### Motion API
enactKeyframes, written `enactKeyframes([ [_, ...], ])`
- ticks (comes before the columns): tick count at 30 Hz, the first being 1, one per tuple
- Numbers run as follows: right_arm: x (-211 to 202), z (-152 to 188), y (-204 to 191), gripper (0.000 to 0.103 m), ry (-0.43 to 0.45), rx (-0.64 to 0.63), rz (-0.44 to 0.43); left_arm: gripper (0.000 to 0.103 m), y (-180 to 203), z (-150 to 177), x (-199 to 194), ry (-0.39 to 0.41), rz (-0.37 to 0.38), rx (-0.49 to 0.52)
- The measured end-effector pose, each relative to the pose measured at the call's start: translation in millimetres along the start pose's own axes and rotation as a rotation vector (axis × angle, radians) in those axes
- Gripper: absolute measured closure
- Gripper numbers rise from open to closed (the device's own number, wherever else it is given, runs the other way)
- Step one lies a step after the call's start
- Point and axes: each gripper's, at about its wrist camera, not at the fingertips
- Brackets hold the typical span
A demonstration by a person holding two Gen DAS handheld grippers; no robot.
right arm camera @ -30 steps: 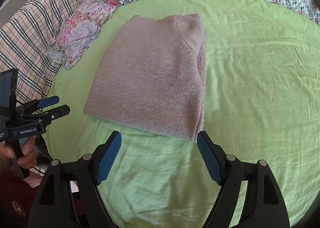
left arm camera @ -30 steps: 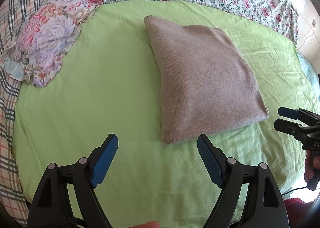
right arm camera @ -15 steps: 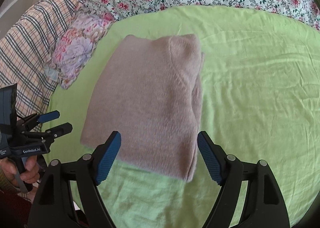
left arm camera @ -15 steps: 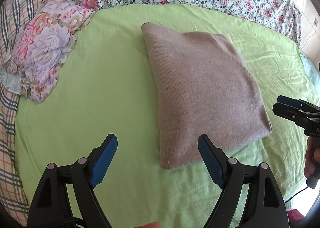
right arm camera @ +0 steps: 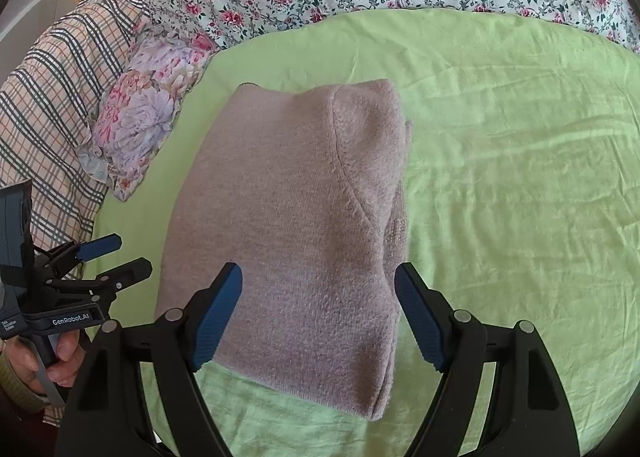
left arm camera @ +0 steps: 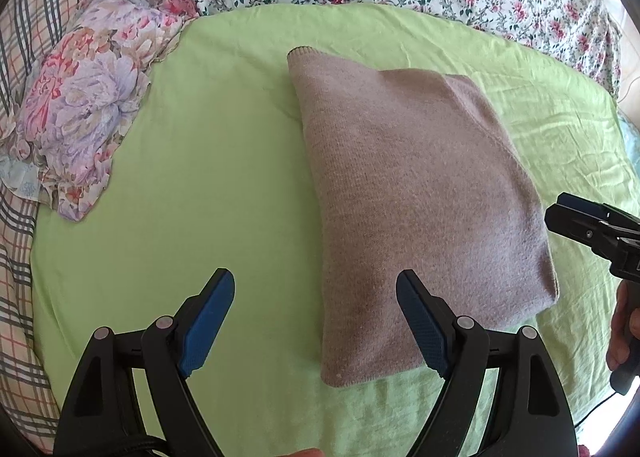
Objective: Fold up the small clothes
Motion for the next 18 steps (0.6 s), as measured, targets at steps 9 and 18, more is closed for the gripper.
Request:
enactKeyframes([
  [9,-2.0,11.2,-3.5,0.019,-0.005,-0.053,0.029,0.019,12.2,3.1,-1.8,0.012,-0.048,0.032],
  [18,3.0,14.6,-12.5,0.015,-0.013,-0.125,0.074,0.019,16.0,0.3,3.3,0.021,-0.105,0.062],
])
Point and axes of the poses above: each gripper's, at about its wrist camera, not at the fingertips, and x roughly the way its jaws point, y to its right, z to its underside, and after that the axes turned 8 degrees about x, right-handed
